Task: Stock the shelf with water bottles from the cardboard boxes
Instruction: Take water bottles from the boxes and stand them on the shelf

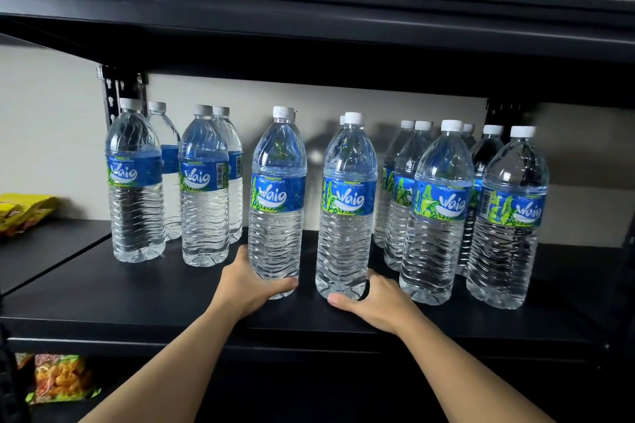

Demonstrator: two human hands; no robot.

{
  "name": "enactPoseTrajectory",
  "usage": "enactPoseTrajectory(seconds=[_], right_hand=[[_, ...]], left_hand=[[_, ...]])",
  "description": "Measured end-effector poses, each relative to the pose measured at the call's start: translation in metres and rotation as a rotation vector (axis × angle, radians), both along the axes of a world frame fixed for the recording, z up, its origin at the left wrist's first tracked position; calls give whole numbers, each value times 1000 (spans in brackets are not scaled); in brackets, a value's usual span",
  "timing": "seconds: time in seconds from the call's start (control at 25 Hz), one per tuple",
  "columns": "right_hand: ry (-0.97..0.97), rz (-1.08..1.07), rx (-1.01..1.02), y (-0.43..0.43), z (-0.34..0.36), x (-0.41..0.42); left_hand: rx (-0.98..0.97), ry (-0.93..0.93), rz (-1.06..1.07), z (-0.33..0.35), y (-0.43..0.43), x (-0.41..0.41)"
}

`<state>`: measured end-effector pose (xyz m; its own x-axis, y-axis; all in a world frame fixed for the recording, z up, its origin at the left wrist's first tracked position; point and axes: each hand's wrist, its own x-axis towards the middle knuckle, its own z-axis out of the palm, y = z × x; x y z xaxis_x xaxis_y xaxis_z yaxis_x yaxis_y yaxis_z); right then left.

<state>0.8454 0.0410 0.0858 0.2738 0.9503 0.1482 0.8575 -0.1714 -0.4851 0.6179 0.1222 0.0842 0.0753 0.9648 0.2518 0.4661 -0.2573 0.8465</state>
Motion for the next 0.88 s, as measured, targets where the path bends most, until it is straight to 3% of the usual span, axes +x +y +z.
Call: enactPoseTrajectory(seconds=[0.16, 0.28, 0.4, 0.52, 0.68, 0.88], right_hand=[[46, -43, 26, -2, -3, -2], [37, -48, -9, -7, -6, 1], [-28, -34, -19, -27, -14, 7], [-50, 35, 75, -66, -26, 15], [-122, 45, 28, -139, -32, 38], [-205, -156, -324, -270, -29, 88]], left_hand=[[47, 0, -19, 1, 1, -1], [121, -239, -29, 4, -8, -2], [220, -420, 139, -2, -38, 4], [232, -431, 315, -18, -76, 27], [114, -134, 49, -27, -142, 98], [-11, -62, -428, -23, -256, 197]])
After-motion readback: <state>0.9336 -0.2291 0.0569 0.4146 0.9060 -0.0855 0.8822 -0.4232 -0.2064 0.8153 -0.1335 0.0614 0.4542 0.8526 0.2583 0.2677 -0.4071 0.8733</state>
